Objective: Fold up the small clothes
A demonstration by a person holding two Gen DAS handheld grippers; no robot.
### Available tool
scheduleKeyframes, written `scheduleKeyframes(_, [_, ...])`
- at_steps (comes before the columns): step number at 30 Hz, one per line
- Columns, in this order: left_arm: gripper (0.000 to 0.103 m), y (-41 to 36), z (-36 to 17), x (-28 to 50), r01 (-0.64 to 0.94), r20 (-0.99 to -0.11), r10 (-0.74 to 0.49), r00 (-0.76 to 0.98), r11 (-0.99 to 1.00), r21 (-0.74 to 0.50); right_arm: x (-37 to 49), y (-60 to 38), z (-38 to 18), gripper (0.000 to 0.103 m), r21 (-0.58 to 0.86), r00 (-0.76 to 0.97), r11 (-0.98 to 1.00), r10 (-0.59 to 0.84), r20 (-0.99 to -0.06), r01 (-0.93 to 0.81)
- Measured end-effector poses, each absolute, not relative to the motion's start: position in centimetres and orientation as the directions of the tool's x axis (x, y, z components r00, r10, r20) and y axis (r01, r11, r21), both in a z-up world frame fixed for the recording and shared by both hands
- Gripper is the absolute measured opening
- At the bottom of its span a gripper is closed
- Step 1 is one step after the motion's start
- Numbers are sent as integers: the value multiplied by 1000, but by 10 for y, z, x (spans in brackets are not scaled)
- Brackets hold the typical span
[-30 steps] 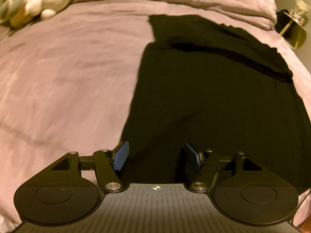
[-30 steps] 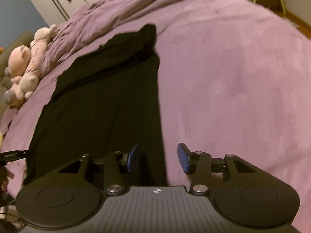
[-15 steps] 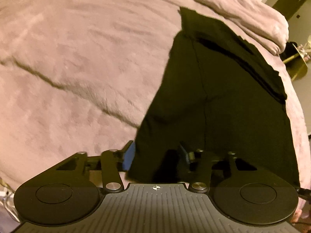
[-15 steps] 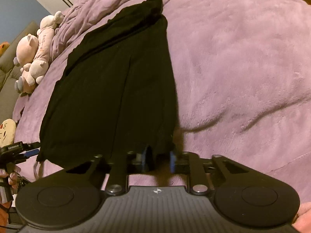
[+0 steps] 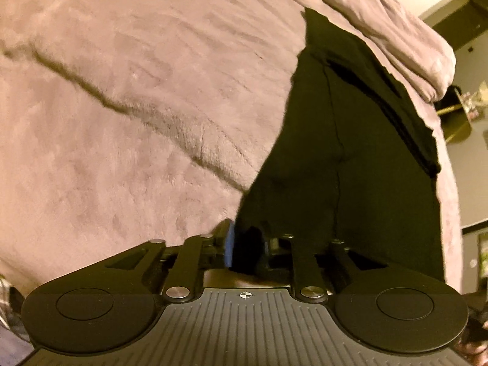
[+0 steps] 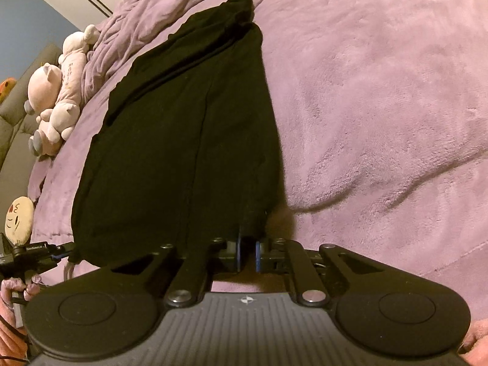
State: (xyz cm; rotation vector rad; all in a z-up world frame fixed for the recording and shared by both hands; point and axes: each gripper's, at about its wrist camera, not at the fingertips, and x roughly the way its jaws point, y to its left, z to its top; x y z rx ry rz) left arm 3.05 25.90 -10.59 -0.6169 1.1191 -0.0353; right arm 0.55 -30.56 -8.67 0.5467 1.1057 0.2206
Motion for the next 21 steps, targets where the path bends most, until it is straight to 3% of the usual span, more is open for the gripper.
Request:
scheduleKeyframes(5, [40,264,-107,31,-286,-815,-369,446,804,-521,7,-309,-84,7,535,450,839,440,-777,103])
scheduleKeyframes(12, [42,269,-110,28,-290,-809,-428,404,779,-557,7,-315,-82,7,570,467,812,459,-755,123])
scheduleKeyframes(15, [34,268,-112,27,-291,-802,-437,407,770,-567,7,-315,-81,7,581,475,805,466,-747,123])
scheduleKeyframes(18, [10,263,-115,29,-282,-800,-443,404,772,-570,9,-316,-81,7,592,479,796,473,-739,128])
scheduleKeyframes(21, [8,258,-115,32,-278,-791,-452,413,764,-582,10,-315,-80,7,601,485,789,478,-733,131])
